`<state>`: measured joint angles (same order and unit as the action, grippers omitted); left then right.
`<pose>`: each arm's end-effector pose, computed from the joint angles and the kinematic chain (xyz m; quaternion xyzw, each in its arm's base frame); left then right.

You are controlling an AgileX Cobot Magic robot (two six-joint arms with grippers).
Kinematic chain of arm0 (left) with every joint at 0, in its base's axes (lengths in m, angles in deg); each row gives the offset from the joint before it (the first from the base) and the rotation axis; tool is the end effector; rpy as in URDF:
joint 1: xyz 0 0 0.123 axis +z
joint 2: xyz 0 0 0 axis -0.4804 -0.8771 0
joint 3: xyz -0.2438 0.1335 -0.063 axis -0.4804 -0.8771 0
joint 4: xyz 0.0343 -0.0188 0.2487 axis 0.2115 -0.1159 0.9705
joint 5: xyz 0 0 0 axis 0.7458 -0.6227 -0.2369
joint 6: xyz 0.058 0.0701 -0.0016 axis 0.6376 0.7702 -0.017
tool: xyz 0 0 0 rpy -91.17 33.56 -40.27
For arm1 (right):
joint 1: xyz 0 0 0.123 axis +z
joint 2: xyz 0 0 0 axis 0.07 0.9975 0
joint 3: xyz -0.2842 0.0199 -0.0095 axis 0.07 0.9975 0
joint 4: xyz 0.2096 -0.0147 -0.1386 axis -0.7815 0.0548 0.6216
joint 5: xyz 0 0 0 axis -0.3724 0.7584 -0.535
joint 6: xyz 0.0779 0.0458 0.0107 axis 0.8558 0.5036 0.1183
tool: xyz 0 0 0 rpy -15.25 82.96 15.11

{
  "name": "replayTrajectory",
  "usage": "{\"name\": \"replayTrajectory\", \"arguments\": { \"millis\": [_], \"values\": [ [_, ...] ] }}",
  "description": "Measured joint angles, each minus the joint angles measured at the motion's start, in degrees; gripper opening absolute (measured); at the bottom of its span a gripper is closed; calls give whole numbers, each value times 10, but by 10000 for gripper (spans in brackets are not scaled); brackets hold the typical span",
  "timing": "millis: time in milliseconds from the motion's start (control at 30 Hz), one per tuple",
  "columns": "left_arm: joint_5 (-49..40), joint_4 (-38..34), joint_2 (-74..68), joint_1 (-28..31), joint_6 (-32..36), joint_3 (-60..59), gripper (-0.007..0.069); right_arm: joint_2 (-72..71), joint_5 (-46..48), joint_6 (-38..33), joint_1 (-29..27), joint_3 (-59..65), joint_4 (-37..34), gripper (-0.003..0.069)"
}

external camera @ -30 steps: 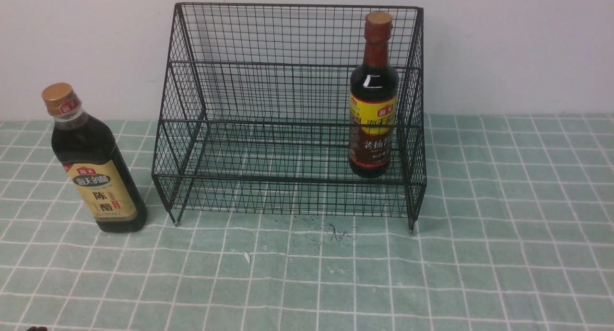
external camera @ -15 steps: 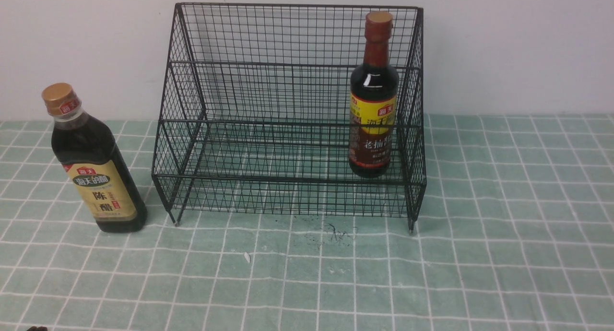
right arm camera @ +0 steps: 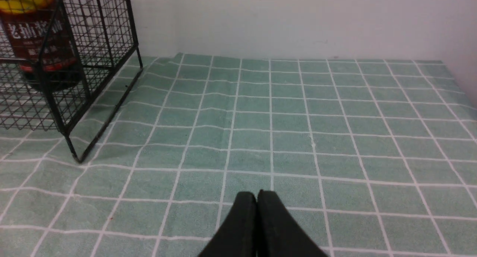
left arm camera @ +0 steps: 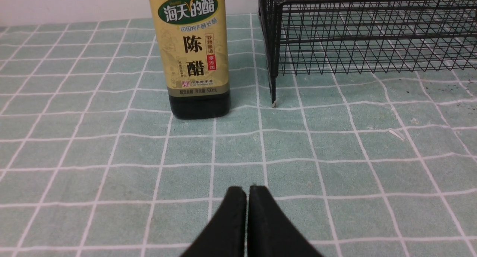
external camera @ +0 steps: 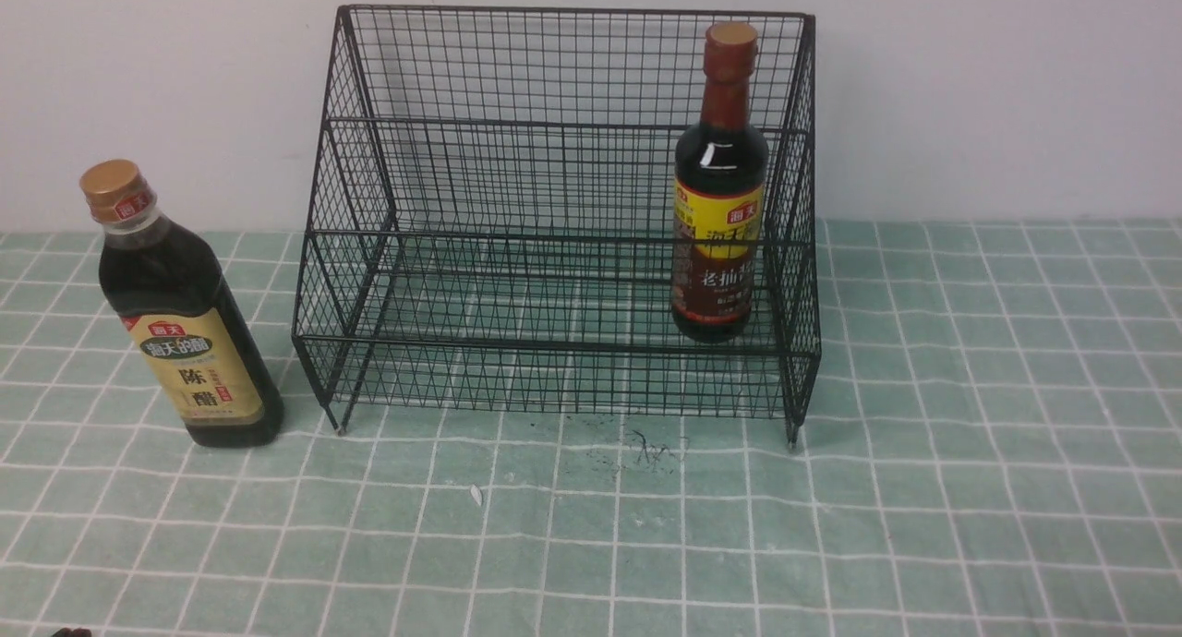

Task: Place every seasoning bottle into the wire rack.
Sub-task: Use the left arm to grab the condiment bottle closest to it

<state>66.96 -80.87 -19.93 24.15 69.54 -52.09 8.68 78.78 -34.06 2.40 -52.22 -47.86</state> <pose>0.0524 -0.0052 0.1709 0.0199 0.8054 -0.0392 0.5911 0.0512 0.0015 0.1724 0.0093 0.8099 0.0106 0.5864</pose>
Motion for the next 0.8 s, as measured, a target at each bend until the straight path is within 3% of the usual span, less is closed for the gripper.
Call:
{"name": "replayTrajectory", "arguments": {
  "millis": [800],
  "values": [
    [0, 10, 0, 0, 0, 0, -6, 0, 0, -2, 4, 0, -1, -15]
  ]
}}
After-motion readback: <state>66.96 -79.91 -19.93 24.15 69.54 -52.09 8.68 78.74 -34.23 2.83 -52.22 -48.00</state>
